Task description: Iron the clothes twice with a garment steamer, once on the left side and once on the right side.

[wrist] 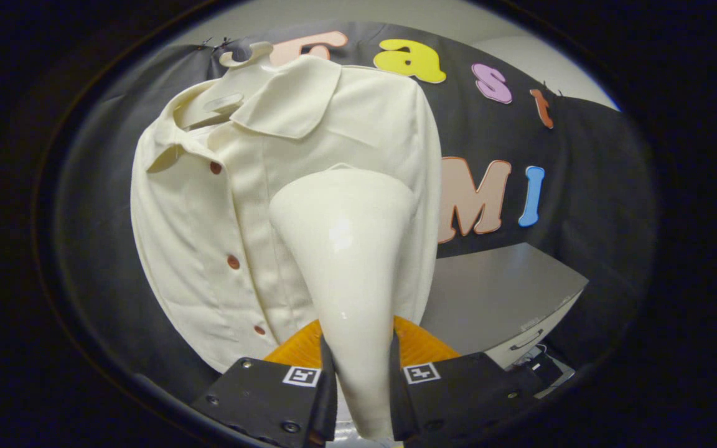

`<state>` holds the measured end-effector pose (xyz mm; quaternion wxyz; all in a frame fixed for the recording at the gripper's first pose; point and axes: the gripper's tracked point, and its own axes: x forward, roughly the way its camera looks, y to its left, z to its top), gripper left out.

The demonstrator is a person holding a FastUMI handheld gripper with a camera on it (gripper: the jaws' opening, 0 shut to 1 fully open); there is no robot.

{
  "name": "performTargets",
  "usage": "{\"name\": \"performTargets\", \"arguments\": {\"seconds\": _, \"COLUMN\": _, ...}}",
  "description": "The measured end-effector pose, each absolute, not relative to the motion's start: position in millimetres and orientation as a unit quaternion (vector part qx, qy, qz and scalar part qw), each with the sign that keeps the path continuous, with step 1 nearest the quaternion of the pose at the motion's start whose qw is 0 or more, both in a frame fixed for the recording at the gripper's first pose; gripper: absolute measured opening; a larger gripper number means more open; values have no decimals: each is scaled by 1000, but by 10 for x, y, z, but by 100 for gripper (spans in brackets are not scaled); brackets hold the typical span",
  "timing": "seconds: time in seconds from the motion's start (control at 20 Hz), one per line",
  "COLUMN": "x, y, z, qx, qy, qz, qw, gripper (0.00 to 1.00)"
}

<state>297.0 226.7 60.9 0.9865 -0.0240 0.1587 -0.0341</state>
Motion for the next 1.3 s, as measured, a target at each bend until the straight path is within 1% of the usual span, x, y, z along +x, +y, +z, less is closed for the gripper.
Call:
{"name": "performTargets", "arguments": {"seconds": 0.15, "x": 2927, "y": 2228, "z": 343, "qx": -41, "qy": 180, "qz": -44, "qw": 982, "gripper": 34}}
{"name": "performTargets", "arguments": {"seconds": 0.45, "x": 2945, "y": 2210, "z": -246, "qx": -28, "qy": 177, "qz": -54, "qw": 982, "gripper": 35}}
{"name": "performTargets", "arguments": {"seconds": 0.8, "x": 2870, "y": 2195, "z": -1009, "qx": -53, "qy": 208, "qz": -58, "qw": 975, "gripper": 35}}
{"name": "performTargets", "arguments": {"seconds": 1.1, "x": 2839, "y": 2136, "z": -1517, "qx": -37, "qy": 209, "qz": -57, "qw": 976, "gripper": 35}}
{"name": "performTargets", "arguments": {"seconds": 1.3, "x": 2736, "y": 2035, "z": -1895, "qx": -35, "qy": 226, "qz": -72, "qw": 971, "gripper": 35}}
